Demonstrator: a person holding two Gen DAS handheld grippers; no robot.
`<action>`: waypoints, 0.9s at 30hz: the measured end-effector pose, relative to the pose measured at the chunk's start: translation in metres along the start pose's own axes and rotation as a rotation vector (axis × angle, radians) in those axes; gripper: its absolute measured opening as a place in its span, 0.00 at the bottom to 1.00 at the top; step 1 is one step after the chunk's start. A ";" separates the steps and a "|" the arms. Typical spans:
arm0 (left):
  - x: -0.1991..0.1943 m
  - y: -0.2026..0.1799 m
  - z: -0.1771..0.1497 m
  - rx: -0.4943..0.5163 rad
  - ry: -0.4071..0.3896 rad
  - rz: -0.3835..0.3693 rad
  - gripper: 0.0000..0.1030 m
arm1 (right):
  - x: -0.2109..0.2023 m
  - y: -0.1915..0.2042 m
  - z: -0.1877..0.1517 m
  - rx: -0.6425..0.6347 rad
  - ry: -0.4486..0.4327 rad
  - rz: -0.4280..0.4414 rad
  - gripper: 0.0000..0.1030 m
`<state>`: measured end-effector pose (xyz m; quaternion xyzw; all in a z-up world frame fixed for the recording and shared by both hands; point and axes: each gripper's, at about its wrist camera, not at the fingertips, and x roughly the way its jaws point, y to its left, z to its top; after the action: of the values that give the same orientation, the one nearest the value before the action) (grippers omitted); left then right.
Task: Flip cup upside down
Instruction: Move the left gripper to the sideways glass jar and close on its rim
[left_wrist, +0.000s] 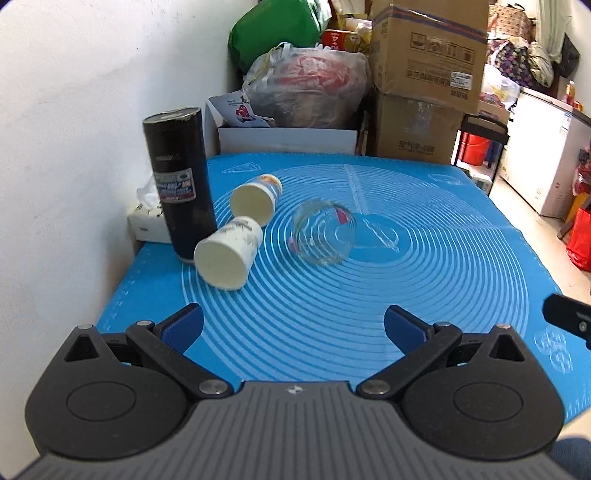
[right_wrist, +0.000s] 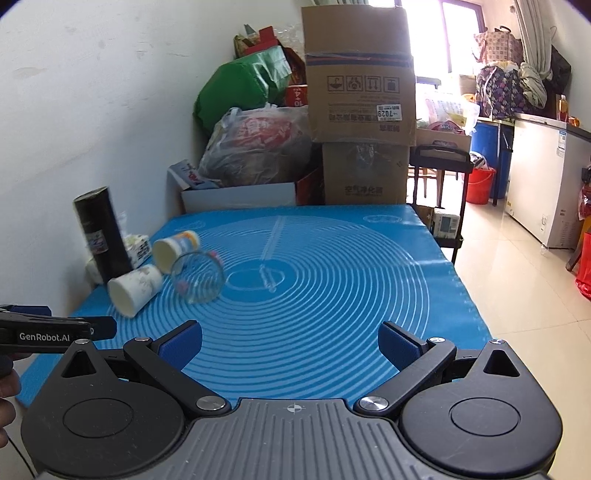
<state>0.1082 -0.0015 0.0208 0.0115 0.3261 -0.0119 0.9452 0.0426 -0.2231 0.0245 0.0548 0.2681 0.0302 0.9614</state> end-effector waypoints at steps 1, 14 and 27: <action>0.006 -0.002 0.006 0.002 -0.001 0.004 1.00 | 0.005 -0.003 0.005 0.000 0.001 -0.004 1.00; 0.136 -0.023 0.087 -0.060 0.177 0.040 1.00 | 0.089 -0.036 0.045 -0.006 0.044 -0.042 1.00; 0.227 -0.031 0.100 -0.149 0.327 0.052 0.98 | 0.149 -0.056 0.048 -0.014 0.099 -0.041 1.00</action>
<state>0.3474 -0.0386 -0.0412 -0.0484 0.4749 0.0385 0.8778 0.1964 -0.2697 -0.0182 0.0411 0.3163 0.0153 0.9476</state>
